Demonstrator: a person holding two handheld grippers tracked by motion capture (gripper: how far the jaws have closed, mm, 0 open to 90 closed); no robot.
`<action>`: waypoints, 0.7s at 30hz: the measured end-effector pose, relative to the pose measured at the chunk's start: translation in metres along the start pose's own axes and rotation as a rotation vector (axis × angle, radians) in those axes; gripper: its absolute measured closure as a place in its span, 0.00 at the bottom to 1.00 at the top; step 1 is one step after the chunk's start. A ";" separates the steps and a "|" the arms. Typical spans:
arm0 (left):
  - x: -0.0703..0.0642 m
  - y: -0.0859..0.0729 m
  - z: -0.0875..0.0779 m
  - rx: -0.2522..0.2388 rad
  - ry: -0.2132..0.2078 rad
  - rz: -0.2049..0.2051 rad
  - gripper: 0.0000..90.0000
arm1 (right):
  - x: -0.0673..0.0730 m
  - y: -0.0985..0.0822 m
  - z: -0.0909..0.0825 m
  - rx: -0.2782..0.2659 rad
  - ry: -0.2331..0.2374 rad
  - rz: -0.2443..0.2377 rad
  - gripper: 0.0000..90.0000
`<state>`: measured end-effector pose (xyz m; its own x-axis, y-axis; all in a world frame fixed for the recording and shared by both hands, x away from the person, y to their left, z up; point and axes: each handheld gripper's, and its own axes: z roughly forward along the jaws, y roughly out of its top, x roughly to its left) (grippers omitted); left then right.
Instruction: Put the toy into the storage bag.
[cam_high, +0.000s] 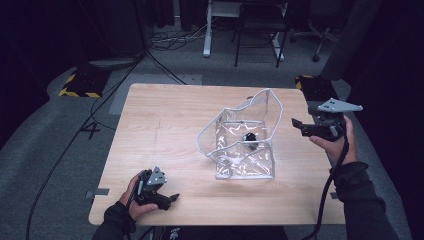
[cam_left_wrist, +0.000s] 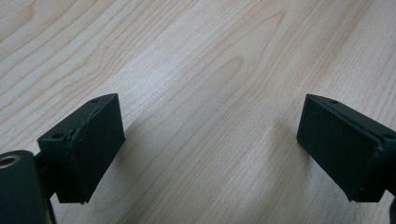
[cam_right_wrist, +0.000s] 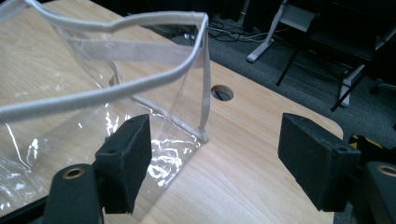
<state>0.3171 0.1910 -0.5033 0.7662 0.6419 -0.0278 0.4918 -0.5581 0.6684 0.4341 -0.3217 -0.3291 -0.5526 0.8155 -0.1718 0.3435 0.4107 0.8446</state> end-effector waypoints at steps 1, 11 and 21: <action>0.000 0.000 0.000 0.000 0.000 0.000 0.09 | 0.000 -0.002 0.001 0.004 -0.001 0.001 0.29; 0.000 0.000 0.000 0.000 0.003 0.003 0.09 | 0.003 -0.024 0.011 0.057 -0.003 -0.009 0.29; 0.000 0.000 0.000 0.001 0.002 0.003 0.09 | 0.011 -0.048 0.022 0.107 0.017 -0.025 0.29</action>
<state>0.3172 0.1912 -0.5032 0.7670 0.6412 -0.0242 0.4897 -0.5606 0.6678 0.4283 -0.3238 -0.3832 -0.5747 0.7978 -0.1822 0.4082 0.4724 0.7812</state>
